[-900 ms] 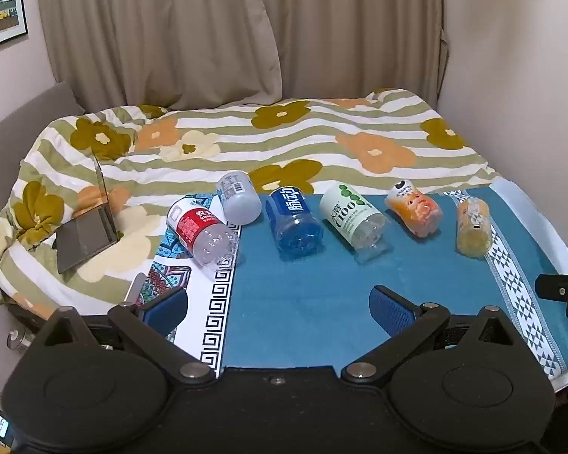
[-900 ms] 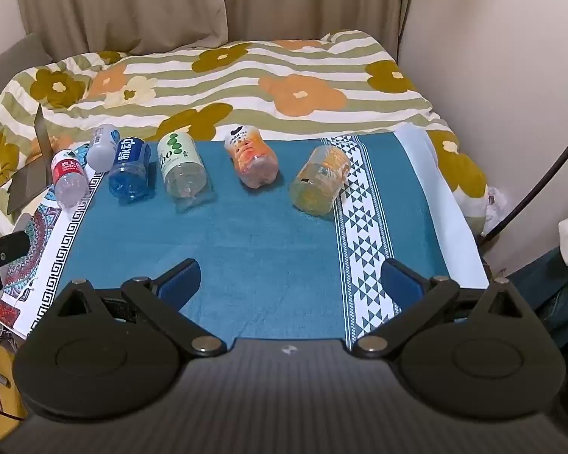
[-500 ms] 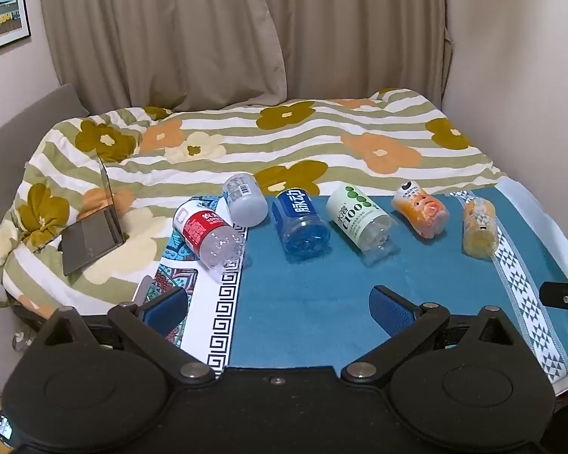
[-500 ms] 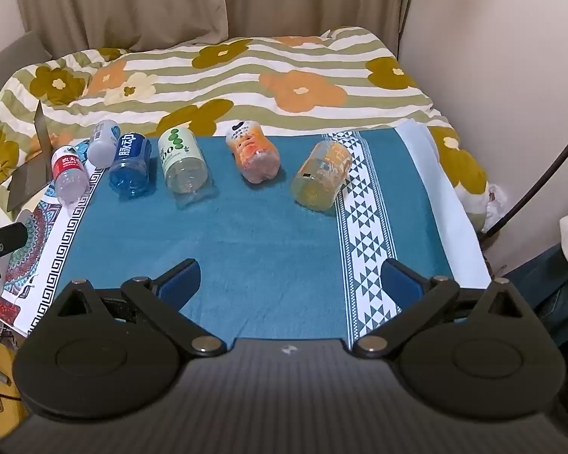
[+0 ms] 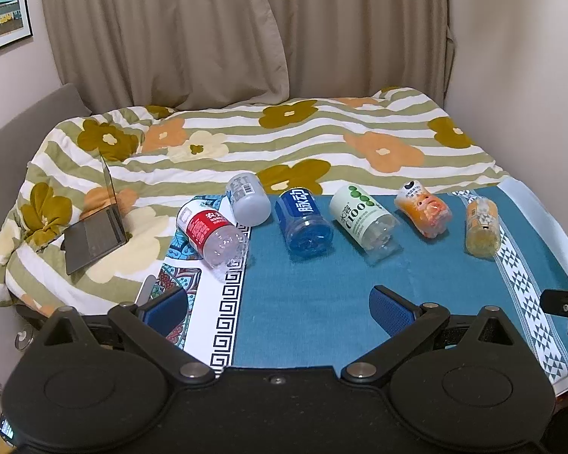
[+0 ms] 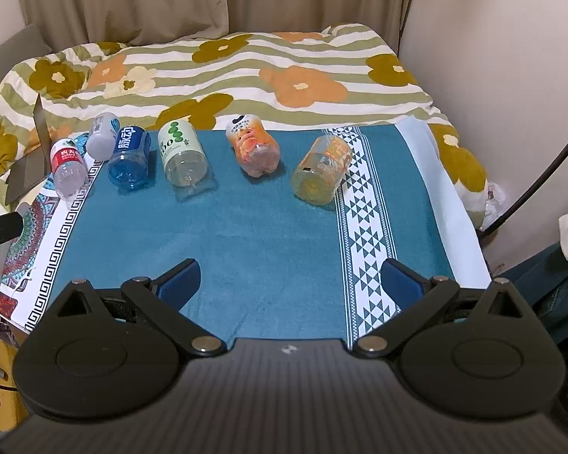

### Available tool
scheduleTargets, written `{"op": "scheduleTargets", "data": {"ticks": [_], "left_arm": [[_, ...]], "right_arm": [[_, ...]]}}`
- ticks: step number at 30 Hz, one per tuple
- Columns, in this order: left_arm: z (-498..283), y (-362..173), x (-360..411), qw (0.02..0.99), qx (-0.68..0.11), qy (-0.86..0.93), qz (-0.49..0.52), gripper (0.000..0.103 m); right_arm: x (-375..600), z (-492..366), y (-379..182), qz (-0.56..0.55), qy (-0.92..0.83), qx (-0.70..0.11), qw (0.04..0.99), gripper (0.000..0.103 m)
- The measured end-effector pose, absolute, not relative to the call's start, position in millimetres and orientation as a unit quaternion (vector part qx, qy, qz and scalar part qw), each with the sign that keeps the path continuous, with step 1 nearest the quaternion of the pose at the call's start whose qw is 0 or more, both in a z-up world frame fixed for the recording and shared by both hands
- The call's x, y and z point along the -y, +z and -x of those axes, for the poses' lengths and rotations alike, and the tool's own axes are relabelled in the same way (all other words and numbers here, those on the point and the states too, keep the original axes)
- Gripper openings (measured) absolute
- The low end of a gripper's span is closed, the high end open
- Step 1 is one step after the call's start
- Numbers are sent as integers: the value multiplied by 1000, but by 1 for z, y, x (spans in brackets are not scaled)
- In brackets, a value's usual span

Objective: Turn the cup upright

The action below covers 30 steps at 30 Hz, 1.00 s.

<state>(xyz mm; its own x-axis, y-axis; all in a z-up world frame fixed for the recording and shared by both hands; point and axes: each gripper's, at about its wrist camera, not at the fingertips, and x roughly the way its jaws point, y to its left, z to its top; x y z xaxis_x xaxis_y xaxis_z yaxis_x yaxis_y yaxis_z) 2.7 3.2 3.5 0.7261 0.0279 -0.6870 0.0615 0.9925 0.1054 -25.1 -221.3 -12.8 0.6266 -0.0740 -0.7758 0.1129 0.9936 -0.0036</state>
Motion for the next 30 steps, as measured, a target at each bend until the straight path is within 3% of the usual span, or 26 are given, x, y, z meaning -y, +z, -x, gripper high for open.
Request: {"op": "scheduleTargets", "data": {"ticks": [30], "left_arm": [[6,4,-7,928,-368,-6,-58,103]], "right_arm": [[218,29,-12,-25,-50,-427,903,103]]}}
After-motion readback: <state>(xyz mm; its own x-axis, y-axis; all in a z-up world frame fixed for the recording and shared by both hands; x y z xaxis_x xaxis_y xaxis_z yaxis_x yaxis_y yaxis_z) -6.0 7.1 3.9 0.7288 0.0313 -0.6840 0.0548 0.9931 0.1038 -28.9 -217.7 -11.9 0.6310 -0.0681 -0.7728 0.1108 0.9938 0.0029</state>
